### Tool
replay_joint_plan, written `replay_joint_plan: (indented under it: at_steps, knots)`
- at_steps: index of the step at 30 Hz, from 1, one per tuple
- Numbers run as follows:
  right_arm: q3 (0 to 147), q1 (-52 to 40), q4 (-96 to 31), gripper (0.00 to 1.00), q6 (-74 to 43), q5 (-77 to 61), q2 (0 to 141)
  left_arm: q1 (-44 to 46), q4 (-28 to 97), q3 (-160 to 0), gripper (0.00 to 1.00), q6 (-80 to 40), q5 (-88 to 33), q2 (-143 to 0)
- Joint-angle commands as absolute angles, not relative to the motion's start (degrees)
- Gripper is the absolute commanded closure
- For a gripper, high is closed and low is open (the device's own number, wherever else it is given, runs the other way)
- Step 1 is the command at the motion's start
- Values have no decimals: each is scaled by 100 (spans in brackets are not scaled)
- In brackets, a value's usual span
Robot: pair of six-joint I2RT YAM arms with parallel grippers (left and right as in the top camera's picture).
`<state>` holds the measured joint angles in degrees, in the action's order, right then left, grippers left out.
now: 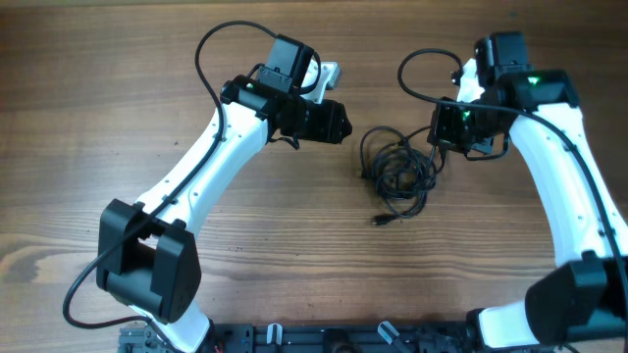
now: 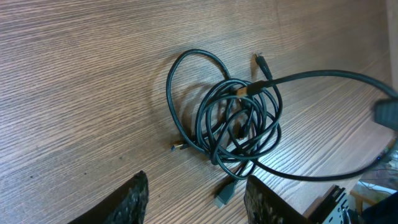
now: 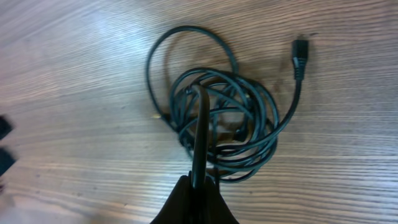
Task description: Untangle cables
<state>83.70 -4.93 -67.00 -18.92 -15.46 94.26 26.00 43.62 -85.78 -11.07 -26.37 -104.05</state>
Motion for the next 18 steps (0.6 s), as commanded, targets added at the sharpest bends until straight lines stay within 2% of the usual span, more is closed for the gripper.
replay_joint_plan:
  at_steps: [1, 3, 7, 16, 18]
  knots:
    - [8392, -360, -6672, 91, -1946, -1328, 9441, 2644, 4348, -8626, 48, -1076, -2609, -10460]
    - [8438, -242, -6692, 90, -1909, -1326, 9428, 2644, 4348, -8626, 48, -1076, -2609, -10460]
    - [8530, 331, -6770, 95, -1935, -1494, 9260, 2644, 4348, -8626, 48, -1076, -2609, -10460]
    - [8527, 1356, -6866, 96, -1789, -1804, 8938, 2644, 4261, -8626, 48, -1076, -2606, -10460]
    - [8527, 1306, -6790, 96, -923, -2858, 8936, 2644, 4257, -8626, 48, -1076, -2609, -10460]
